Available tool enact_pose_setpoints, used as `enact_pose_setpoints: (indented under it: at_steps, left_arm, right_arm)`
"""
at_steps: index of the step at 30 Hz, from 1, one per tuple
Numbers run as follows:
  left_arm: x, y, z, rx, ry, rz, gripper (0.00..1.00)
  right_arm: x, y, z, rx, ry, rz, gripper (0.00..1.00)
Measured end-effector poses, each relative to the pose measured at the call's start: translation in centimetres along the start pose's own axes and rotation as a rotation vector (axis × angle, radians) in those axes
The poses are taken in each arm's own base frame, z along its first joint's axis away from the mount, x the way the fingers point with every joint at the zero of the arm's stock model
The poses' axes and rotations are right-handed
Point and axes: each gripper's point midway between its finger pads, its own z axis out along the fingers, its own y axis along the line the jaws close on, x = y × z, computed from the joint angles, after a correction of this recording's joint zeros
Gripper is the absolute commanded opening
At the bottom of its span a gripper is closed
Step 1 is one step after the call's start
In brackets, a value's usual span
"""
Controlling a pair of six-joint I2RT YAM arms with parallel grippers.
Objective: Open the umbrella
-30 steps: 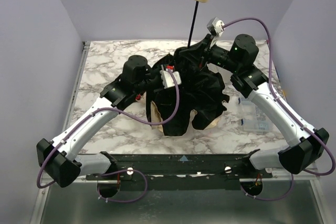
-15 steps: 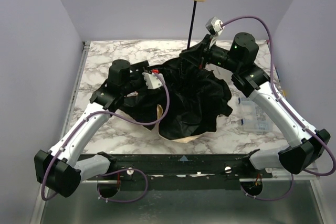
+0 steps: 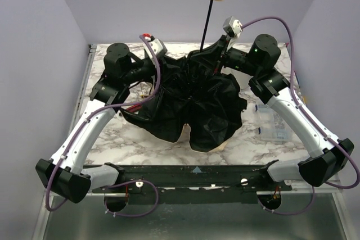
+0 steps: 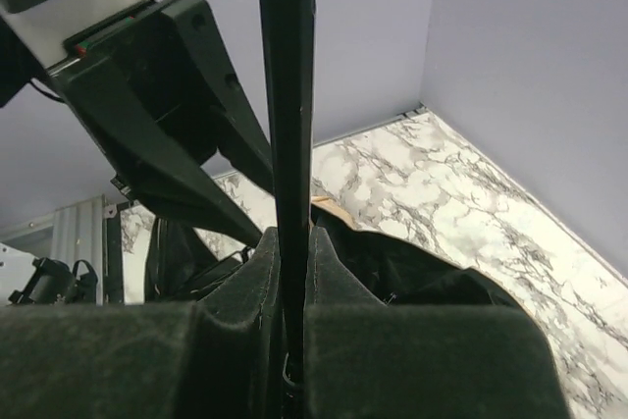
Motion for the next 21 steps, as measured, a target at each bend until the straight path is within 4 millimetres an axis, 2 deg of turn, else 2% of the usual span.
enact_pose_setpoints:
  at_steps: [3,6,9,12,15,18,20,21]
  left_arm:
    - [-0.3,-0.4,1.0,0.026,-0.027,-0.163,0.22]
    - [0.2,-0.5,2.3,0.047,-0.017,-0.301,0.21]
    - [1.3,-0.3,4.0,0.060,0.014,-0.408,0.20]
    - [3.4,-0.3,5.4,0.058,0.065,-0.508,0.23]
    - [5.5,0.3,6.3,0.012,0.112,-0.575,0.35]
    - [7.4,1.3,6.6,-0.045,0.157,-0.620,0.60]
    - [8.9,2.5,6.8,-0.091,0.189,-0.654,0.71]
    - [9.4,3.0,6.7,-0.109,0.198,-0.667,0.80]
  right_arm:
    - [-0.3,0.1,0.0,-0.010,-0.009,-0.006,0.00]
    - [-0.5,0.4,0.1,-0.026,-0.018,-0.007,0.00]
    - [-0.6,0.6,0.3,-0.044,-0.027,-0.007,0.00]
    - [-0.5,0.8,0.5,-0.061,-0.029,-0.003,0.00]
    - [-0.5,1.0,0.5,-0.077,-0.027,0.004,0.00]
    - [-0.5,1.1,0.5,-0.080,-0.027,0.011,0.00]
    - [-0.5,1.1,0.5,-0.079,-0.027,0.012,0.00]
    - [-0.5,1.1,0.5,-0.078,-0.026,0.013,0.00]
